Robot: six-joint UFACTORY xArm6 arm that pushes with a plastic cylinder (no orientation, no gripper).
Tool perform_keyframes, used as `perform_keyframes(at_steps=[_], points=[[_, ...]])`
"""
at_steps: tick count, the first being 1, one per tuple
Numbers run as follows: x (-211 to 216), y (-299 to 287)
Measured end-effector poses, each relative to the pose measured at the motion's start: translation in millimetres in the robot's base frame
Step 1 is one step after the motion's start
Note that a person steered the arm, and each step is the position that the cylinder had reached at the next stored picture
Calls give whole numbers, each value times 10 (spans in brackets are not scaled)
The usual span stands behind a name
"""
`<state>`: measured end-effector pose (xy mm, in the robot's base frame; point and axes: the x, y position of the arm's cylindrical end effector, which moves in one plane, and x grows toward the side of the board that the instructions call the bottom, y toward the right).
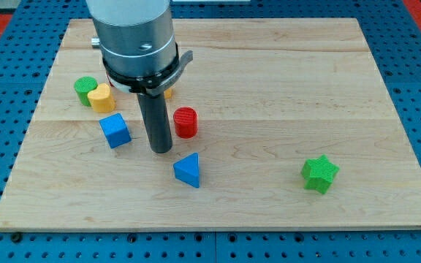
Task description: Push the blue cube down and slightly left
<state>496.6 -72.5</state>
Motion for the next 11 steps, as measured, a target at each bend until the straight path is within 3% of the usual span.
perform_keyframes(at_steps=[7, 8, 9, 11], points=[[36, 696], [465, 360], [582, -440], [426, -594]])
